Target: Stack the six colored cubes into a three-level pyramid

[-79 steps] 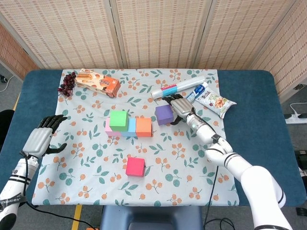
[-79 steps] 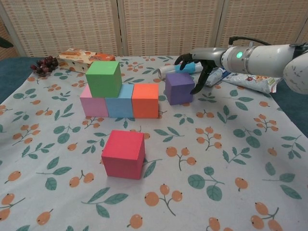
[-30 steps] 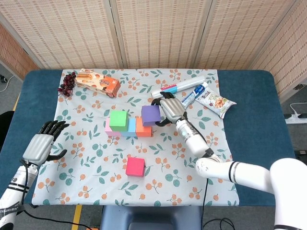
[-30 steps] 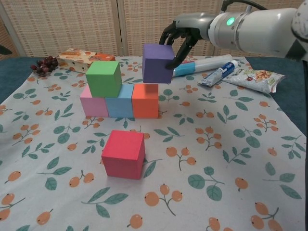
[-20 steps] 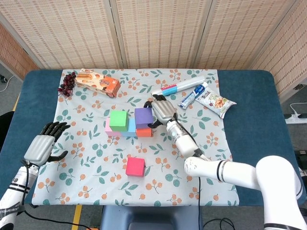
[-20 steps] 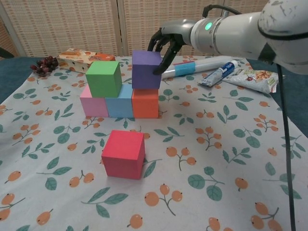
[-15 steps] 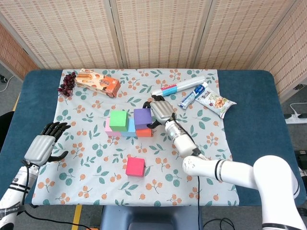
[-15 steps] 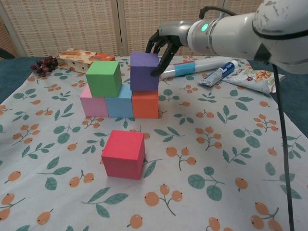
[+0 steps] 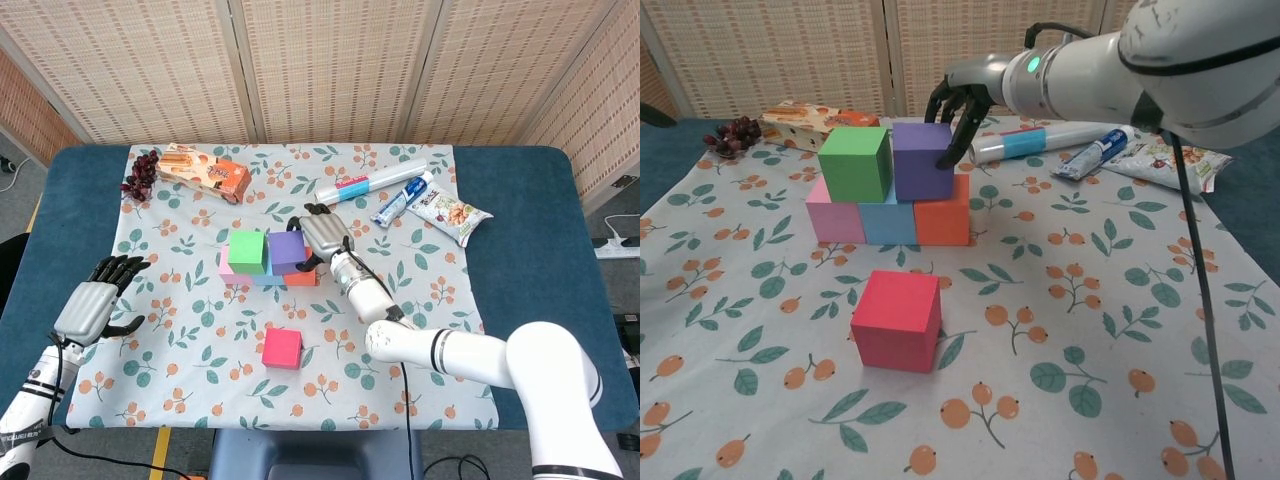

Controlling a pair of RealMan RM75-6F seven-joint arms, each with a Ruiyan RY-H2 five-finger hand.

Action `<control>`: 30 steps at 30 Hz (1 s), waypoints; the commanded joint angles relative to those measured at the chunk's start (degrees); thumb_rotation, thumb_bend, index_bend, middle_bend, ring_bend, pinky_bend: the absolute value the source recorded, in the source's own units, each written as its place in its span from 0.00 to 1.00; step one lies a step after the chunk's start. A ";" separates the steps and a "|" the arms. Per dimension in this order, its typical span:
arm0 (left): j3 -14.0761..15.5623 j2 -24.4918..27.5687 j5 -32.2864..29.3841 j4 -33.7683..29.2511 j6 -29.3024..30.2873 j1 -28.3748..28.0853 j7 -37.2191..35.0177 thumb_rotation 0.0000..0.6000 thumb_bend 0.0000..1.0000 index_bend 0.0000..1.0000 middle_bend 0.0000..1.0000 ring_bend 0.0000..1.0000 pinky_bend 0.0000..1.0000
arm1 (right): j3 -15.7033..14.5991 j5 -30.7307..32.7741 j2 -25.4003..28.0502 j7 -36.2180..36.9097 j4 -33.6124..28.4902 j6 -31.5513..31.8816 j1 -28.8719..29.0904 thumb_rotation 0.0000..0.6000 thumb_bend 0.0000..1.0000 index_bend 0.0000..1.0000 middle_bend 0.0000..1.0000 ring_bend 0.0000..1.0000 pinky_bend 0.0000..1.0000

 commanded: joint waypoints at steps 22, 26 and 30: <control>0.07 -0.74 1.46 2.04 -0.04 0.24 -2.81 1.00 0.29 0.14 0.08 0.00 0.04 | -0.52 7.73 -1.01 -5.38 -0.53 3.05 3.61 1.00 0.15 0.27 0.37 0.04 0.00; 0.08 -0.84 1.72 2.27 -0.03 0.23 -3.23 1.00 0.29 0.14 0.08 0.00 0.04 | -0.45 8.14 -1.08 -6.09 -1.02 4.15 3.85 1.00 0.15 0.27 0.37 0.04 0.00; 0.15 -0.95 1.90 2.52 -0.17 0.18 -3.56 1.00 0.29 0.14 0.08 0.00 0.04 | -0.36 8.85 -1.23 -6.81 -1.28 4.96 4.01 1.00 0.15 0.27 0.37 0.04 0.00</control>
